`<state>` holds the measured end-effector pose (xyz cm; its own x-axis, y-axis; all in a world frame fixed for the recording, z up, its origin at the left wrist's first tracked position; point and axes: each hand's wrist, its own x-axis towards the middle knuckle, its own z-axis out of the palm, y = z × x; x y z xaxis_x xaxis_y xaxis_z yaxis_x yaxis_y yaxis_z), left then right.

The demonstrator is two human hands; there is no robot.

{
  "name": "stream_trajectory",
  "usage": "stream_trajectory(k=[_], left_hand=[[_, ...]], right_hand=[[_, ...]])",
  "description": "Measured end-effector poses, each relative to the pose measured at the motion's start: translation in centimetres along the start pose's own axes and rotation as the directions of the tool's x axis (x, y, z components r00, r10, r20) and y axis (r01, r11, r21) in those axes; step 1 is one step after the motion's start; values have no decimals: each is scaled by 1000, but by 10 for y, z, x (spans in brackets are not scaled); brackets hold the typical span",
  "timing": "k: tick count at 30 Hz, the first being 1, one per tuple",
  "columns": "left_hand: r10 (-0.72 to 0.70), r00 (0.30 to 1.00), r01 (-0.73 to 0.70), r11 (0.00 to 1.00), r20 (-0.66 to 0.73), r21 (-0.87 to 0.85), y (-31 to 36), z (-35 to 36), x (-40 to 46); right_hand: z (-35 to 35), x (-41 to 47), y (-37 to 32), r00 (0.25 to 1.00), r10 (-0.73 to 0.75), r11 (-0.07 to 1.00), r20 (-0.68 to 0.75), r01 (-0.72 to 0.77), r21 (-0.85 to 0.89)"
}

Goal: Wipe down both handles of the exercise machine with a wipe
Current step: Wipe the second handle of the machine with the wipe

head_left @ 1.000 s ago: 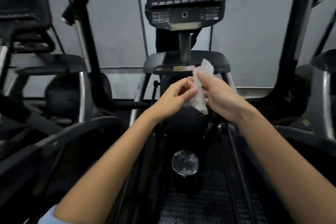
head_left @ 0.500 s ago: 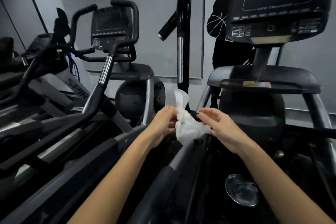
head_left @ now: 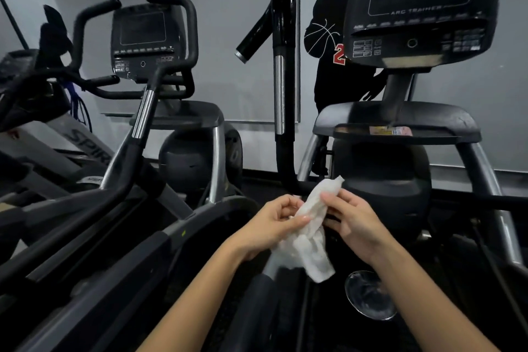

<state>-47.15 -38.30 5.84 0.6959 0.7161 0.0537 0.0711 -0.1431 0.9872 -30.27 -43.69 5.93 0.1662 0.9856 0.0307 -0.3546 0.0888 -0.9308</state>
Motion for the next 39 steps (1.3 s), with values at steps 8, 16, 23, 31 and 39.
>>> stream_trajectory(k=[8,16,23,31,39], left_hand=[[41,989,-13,982,-140,190,4,-45,20],[98,902,9,970,-421,244,16,-68,69],[126,816,41,961,-565,273,4,-75,91],[140,763,-77,989,-631,127,39,-79,112],[241,795,-192,971,-557,145,99,-61,162]], right_hand=[[-18,34,-21,982,-166,985,-95,160,-72],[-12,118,-9,960,-13,1000,-280,12,-5],[18,134,30,910,-40,999,-413,24,-44],[32,150,49,945,-315,775,86,309,-552],[26,152,69,924,-381,716,20,309,-625]])
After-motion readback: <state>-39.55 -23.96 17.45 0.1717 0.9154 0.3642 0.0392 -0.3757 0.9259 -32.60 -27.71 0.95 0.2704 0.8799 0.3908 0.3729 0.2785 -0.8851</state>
